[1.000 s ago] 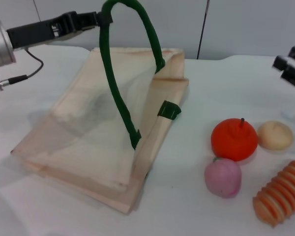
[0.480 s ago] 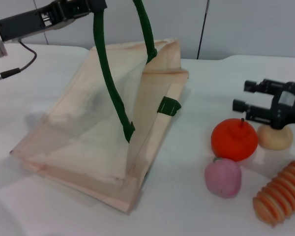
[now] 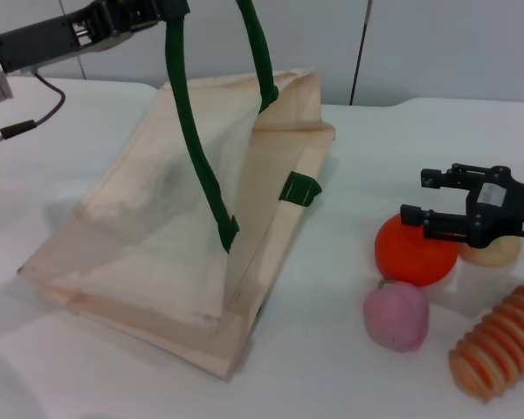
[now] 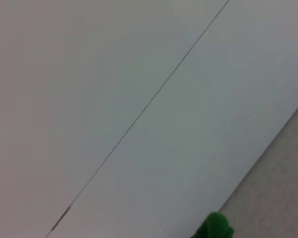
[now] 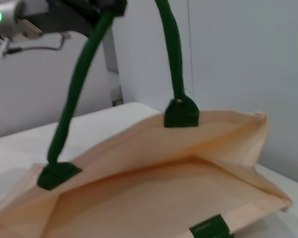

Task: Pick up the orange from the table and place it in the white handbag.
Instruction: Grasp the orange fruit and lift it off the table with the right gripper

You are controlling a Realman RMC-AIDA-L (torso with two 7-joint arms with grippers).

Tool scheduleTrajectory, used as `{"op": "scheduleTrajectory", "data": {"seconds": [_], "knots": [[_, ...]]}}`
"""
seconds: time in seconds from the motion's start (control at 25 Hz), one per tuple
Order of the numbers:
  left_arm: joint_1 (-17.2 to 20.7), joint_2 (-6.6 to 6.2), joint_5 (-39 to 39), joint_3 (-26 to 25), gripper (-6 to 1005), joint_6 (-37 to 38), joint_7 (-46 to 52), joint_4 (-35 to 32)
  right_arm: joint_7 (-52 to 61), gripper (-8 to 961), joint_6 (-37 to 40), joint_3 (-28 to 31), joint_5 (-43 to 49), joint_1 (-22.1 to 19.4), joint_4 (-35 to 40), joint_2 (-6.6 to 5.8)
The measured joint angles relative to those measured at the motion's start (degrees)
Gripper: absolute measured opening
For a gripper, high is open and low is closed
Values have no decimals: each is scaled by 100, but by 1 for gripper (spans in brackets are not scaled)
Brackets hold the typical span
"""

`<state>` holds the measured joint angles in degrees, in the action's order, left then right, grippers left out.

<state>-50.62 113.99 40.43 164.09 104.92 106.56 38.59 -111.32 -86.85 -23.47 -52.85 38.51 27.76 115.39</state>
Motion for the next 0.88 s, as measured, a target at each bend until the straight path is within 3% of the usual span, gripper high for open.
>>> {"op": "scheduleTrajectory", "data": {"seconds": [0.16,0.24,0.88], "knots": [[0,0,1,0,150,2,7,0,100,678,241,-4,181,72,-12,15],[0,0,1,0,151,2,9,0,154,796,343,-12,295,96,-13,19],[0,-8,4,-2,159,-16,13,0,383,830,811,-107,927,162,-58,32]]}}
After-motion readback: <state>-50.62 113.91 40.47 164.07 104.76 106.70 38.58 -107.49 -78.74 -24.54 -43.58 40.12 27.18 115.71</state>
